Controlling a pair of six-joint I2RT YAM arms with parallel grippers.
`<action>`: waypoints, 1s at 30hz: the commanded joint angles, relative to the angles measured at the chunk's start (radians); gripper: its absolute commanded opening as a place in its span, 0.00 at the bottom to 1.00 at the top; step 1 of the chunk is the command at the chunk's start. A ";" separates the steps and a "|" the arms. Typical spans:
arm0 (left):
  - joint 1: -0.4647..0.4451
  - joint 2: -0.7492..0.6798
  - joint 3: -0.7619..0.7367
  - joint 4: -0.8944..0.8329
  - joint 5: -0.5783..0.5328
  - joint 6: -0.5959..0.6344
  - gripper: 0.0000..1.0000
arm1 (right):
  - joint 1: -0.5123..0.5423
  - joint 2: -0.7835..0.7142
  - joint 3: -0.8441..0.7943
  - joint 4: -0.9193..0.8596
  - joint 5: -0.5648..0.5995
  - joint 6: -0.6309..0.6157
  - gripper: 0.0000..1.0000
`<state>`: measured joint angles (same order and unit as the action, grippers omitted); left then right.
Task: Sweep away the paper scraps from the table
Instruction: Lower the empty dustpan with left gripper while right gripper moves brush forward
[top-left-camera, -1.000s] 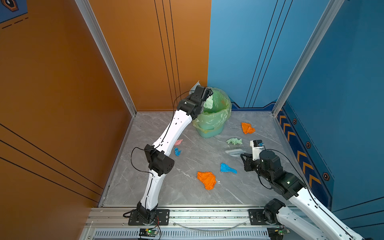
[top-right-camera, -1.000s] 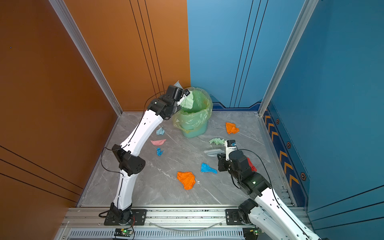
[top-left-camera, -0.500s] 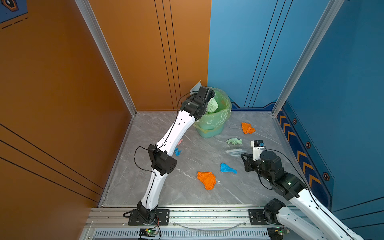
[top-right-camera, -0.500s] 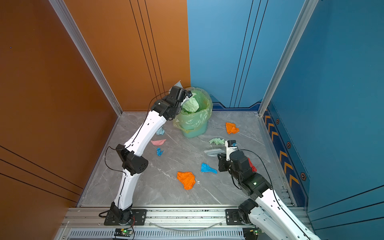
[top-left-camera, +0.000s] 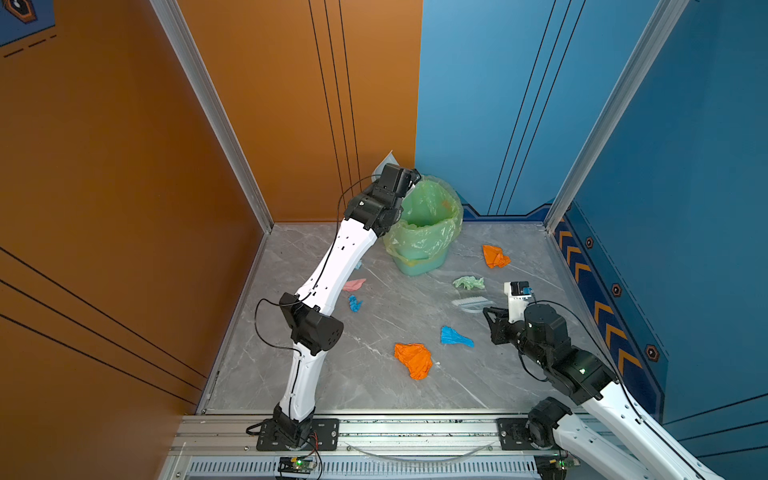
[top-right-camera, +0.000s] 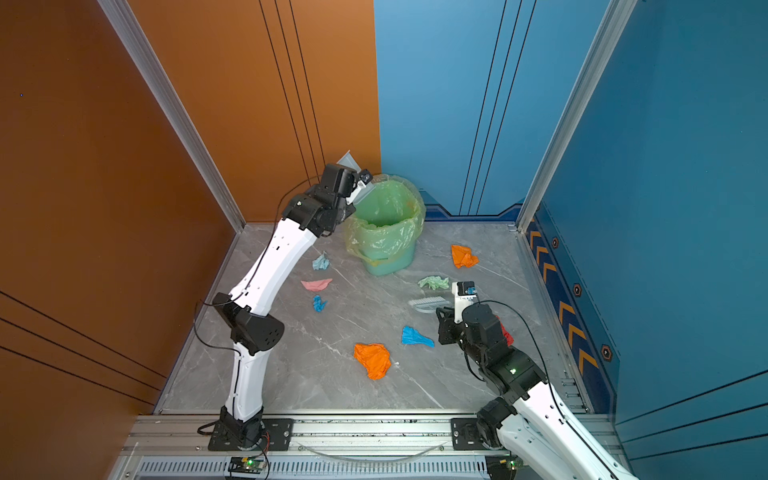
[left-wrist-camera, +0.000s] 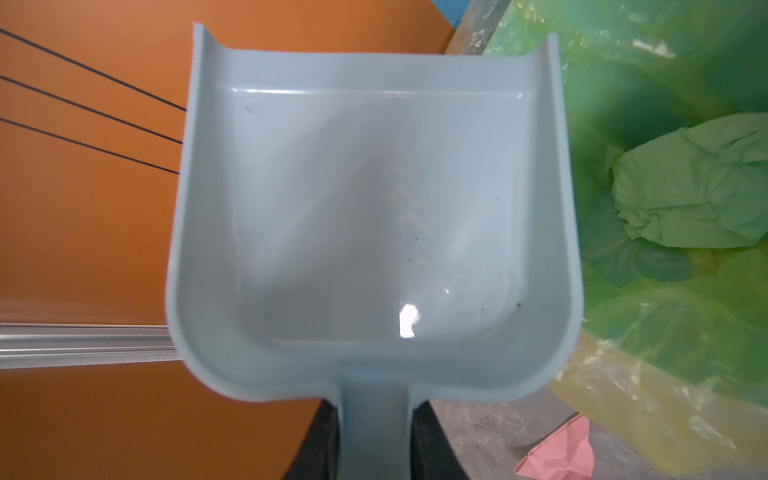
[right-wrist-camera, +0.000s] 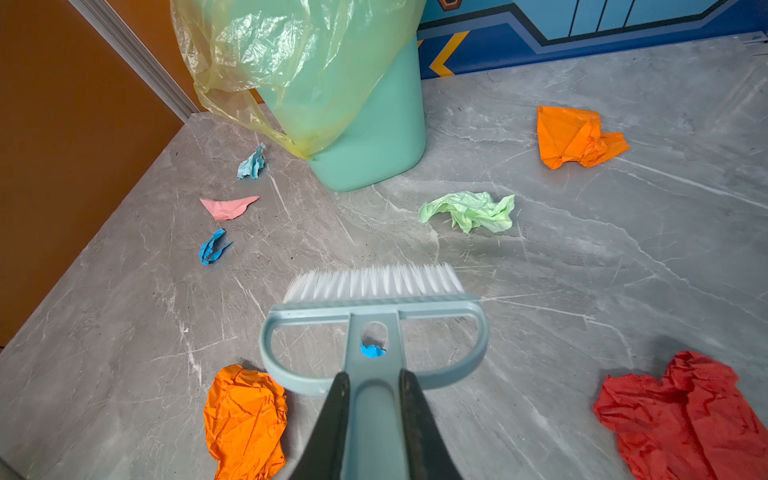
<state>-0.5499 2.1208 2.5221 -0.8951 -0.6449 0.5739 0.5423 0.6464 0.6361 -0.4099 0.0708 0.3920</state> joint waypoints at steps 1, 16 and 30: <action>0.025 -0.092 -0.082 0.006 0.105 -0.134 0.10 | -0.003 0.008 0.002 0.038 -0.024 -0.025 0.00; 0.078 -0.483 -0.732 0.044 0.330 -0.581 0.09 | 0.029 0.150 0.114 0.225 -0.073 -0.122 0.00; 0.094 -0.908 -1.366 0.134 0.410 -0.829 0.10 | 0.240 0.417 0.268 0.301 0.033 -0.182 0.00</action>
<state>-0.4637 1.2751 1.2186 -0.7841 -0.2905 -0.1703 0.7467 1.0336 0.8581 -0.1543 0.0547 0.2386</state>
